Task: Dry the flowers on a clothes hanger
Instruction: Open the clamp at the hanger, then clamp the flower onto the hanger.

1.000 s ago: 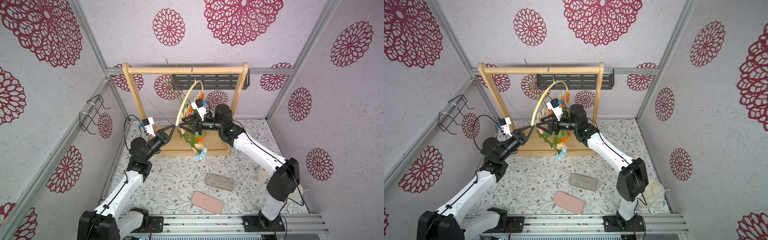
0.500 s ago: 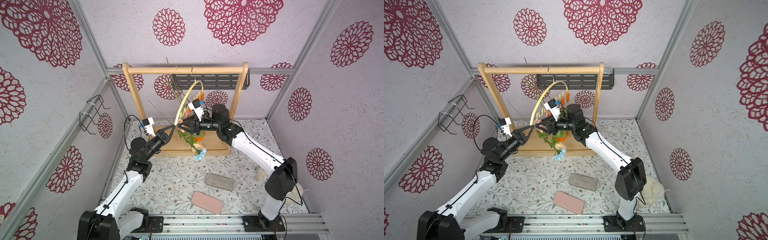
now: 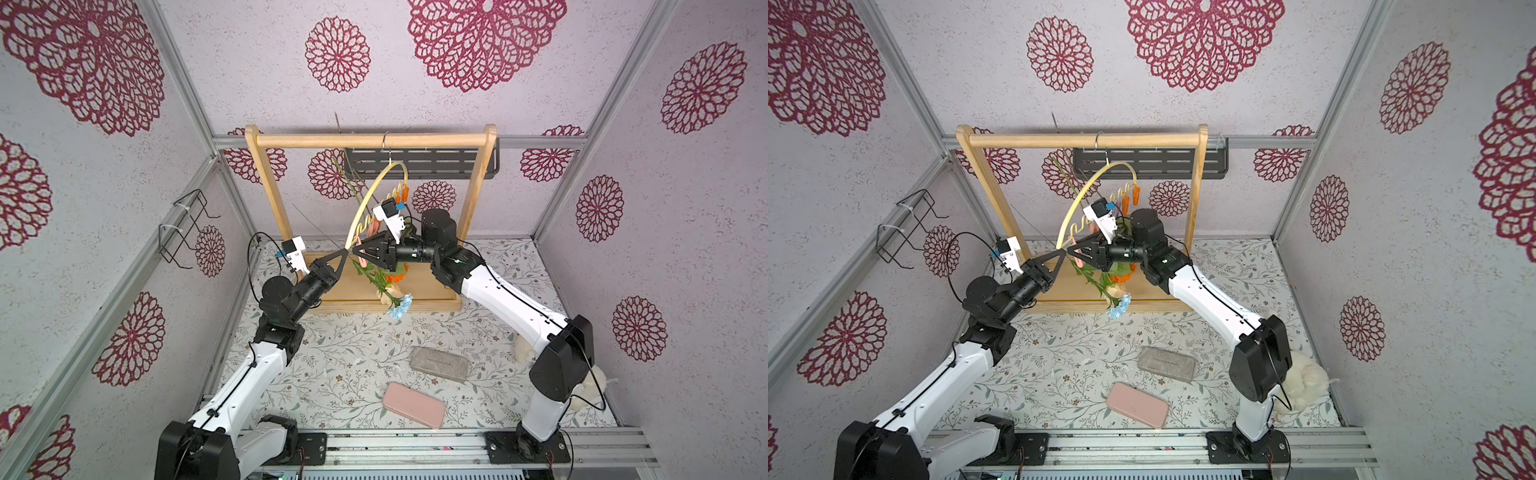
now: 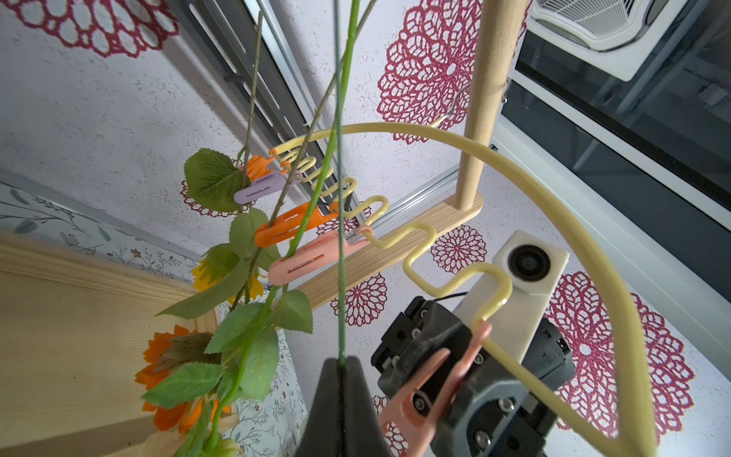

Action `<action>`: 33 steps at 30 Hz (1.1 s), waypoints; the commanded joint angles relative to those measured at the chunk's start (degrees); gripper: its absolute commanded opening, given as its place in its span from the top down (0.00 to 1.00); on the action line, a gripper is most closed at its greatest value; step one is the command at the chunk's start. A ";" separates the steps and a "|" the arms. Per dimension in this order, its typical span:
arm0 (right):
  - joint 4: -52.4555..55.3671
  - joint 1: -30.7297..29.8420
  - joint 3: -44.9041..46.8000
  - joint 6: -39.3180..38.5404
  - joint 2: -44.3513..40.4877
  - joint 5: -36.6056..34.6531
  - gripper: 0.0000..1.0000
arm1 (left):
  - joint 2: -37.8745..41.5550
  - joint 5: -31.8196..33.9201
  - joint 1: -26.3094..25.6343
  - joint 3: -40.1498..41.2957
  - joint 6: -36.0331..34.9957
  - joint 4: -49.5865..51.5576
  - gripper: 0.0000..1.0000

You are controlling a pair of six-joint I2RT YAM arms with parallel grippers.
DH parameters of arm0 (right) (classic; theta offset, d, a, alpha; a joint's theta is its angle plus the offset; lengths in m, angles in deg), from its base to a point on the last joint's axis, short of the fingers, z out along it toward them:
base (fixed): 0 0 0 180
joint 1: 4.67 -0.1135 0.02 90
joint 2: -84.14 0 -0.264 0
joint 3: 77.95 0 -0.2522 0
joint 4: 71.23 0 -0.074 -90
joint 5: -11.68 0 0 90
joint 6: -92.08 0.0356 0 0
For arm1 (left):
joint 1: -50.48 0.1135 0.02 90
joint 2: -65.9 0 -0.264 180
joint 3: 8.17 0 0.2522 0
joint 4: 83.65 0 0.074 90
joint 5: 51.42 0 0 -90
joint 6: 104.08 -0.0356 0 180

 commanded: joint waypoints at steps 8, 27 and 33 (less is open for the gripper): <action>-6.20 0.13 1.20 1.34 -1.47 -2.15 0.89 | -0.53 3.18 0.39 1.04 7.53 -4.27 1.00; -8.33 0.00 3.87 0.26 -3.18 -5.81 0.94 | -4.01 -6.45 0.35 -9.43 13.52 8.98 1.00; -12.00 0.00 6.05 0.30 -4.75 -6.92 0.95 | -2.25 -5.05 0.39 -8.47 12.34 12.70 1.00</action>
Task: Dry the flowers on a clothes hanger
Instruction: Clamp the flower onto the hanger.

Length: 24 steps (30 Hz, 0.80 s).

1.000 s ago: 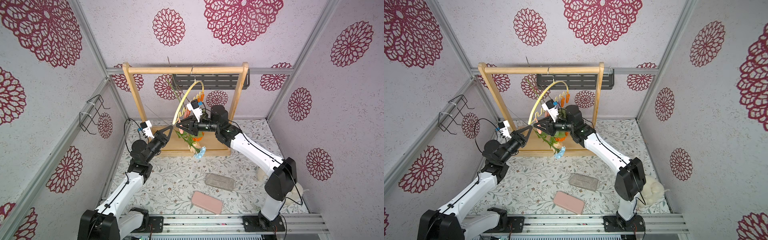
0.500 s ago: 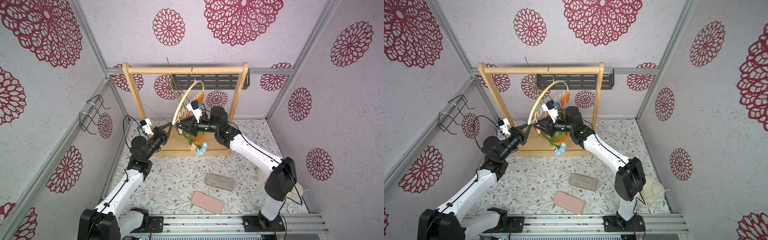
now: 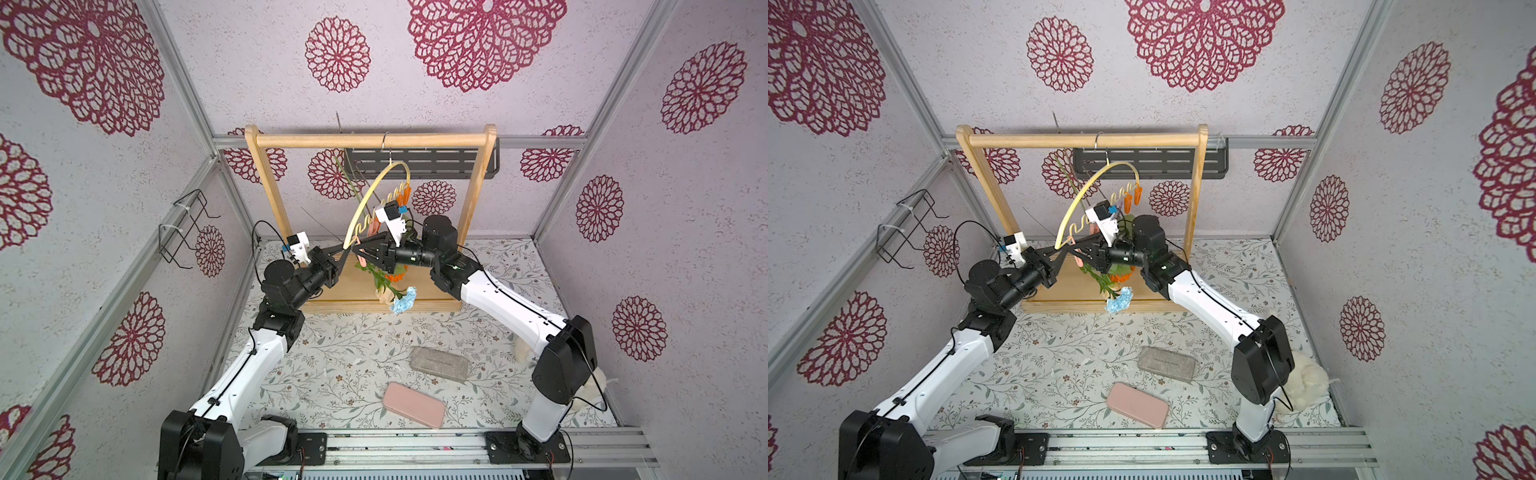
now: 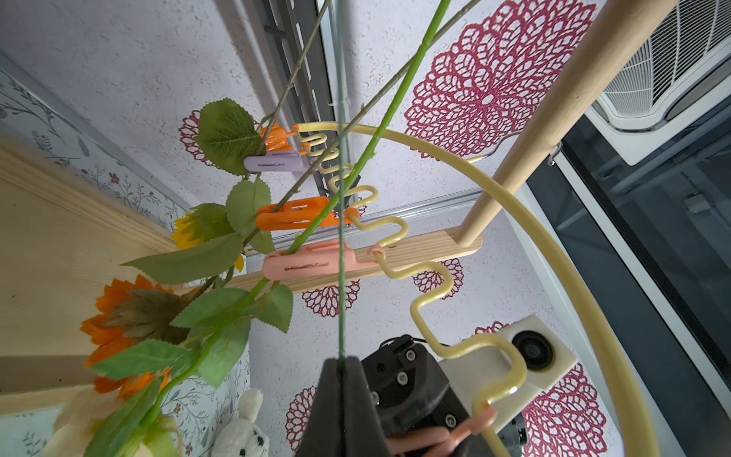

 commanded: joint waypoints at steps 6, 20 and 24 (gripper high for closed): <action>-9.48 0.48 3.73 1.08 -4.25 -4.90 0.95 | 1.76 -0.91 -0.04 0.19 0.53 3.56 1.00; -17.91 0.31 8.81 0.95 -5.55 -8.82 0.96 | 1.88 -1.97 -0.32 -0.86 3.41 3.56 1.00; -18.55 0.30 9.43 0.46 -6.00 -9.48 0.96 | 1.87 -1.86 -0.31 -0.72 3.33 3.94 1.00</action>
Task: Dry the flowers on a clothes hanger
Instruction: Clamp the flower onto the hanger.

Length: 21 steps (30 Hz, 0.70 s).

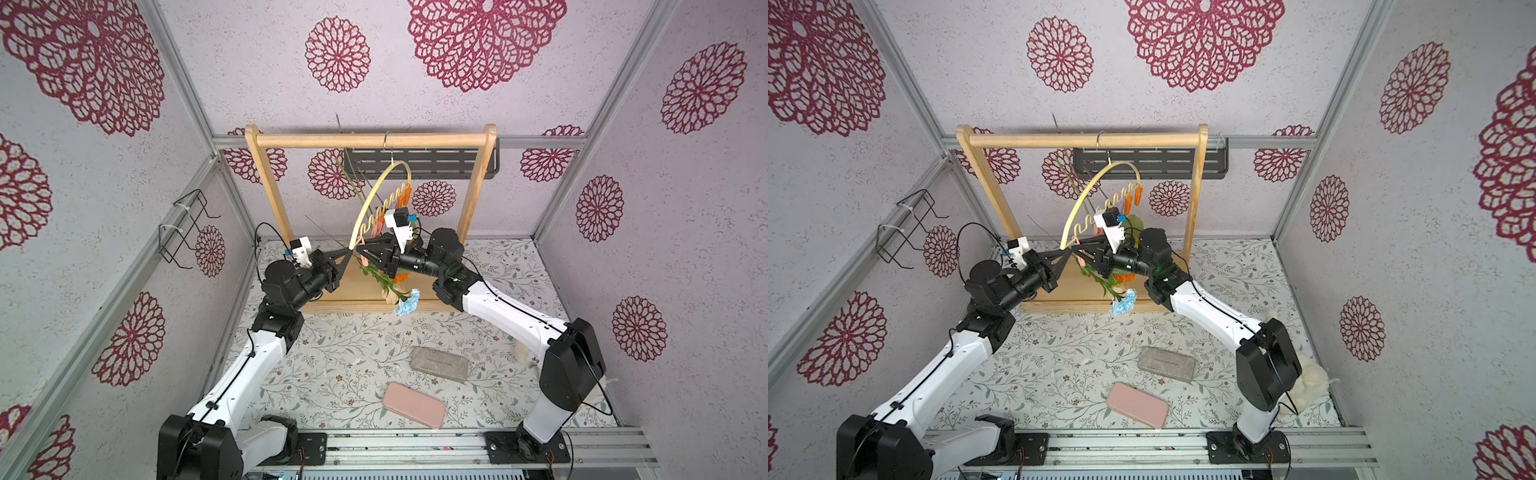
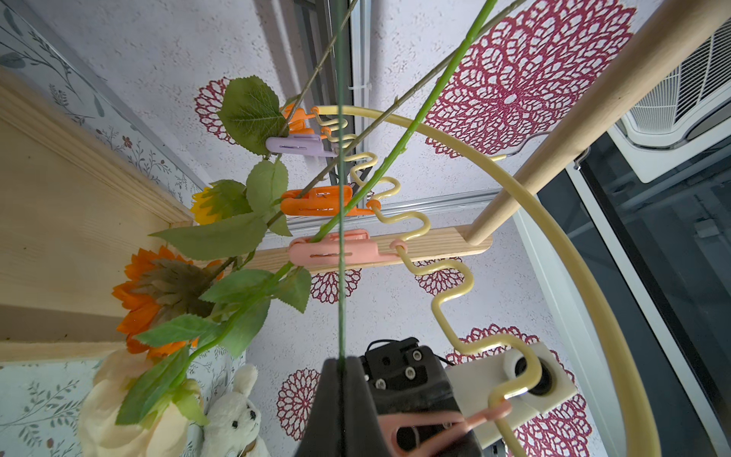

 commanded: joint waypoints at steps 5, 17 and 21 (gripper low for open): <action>-3.19 0.43 0.09 -0.64 -3.18 -5.18 0.95 | 1.15 -0.66 -0.23 -1.25 0.81 -0.24 1.00; -4.11 -0.23 0.80 -2.93 -2.26 -6.32 0.95 | 1.85 -0.05 -0.72 -1.99 5.48 -3.71 1.00; -4.72 -0.31 1.11 -3.05 -2.30 -6.74 0.95 | 2.05 -0.34 -0.89 -2.99 5.53 -3.00 1.00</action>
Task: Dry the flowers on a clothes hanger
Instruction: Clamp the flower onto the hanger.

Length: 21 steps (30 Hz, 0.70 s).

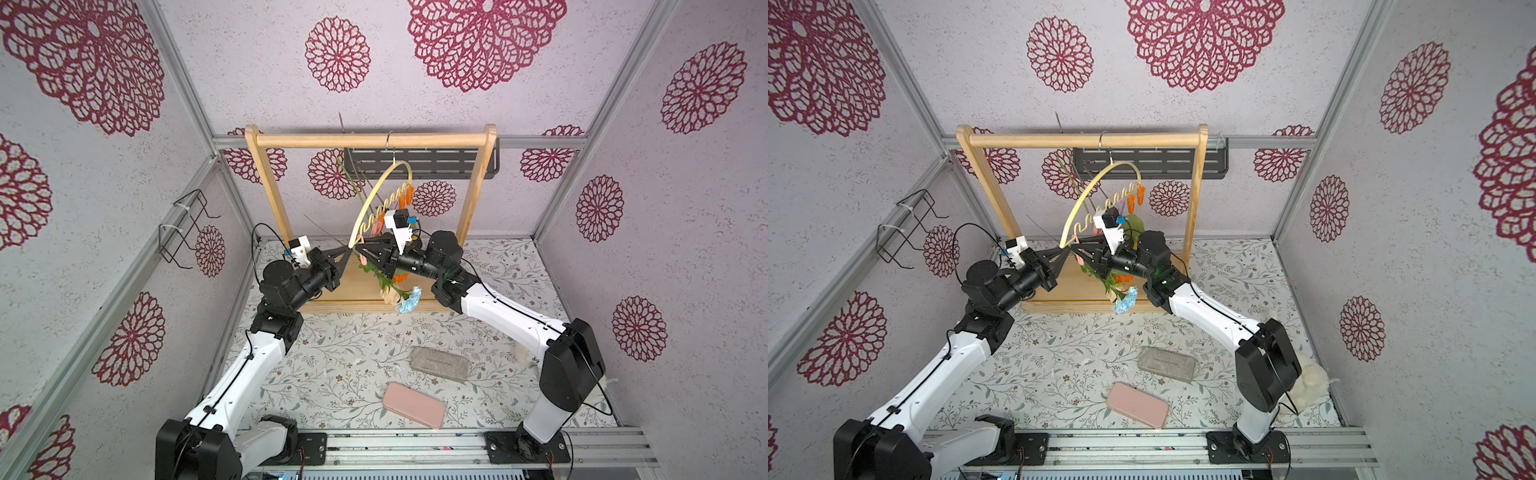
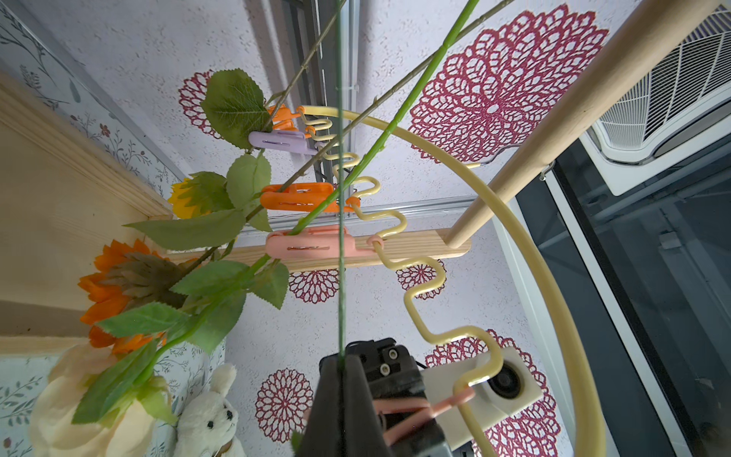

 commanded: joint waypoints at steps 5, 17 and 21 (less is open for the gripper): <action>-2.93 0.51 0.12 -1.07 -2.60 -3.57 0.94 | 1.68 1.03 -0.52 -1.89 0.40 -1.33 1.00; -3.52 0.27 0.39 -0.75 -2.90 -2.64 0.74 | 1.24 0.85 -0.52 -1.55 -0.52 -0.78 1.00; -3.38 0.25 0.26 -0.78 -2.99 -2.51 0.71 | 1.27 0.92 -0.52 -1.66 -1.84 1.01 1.00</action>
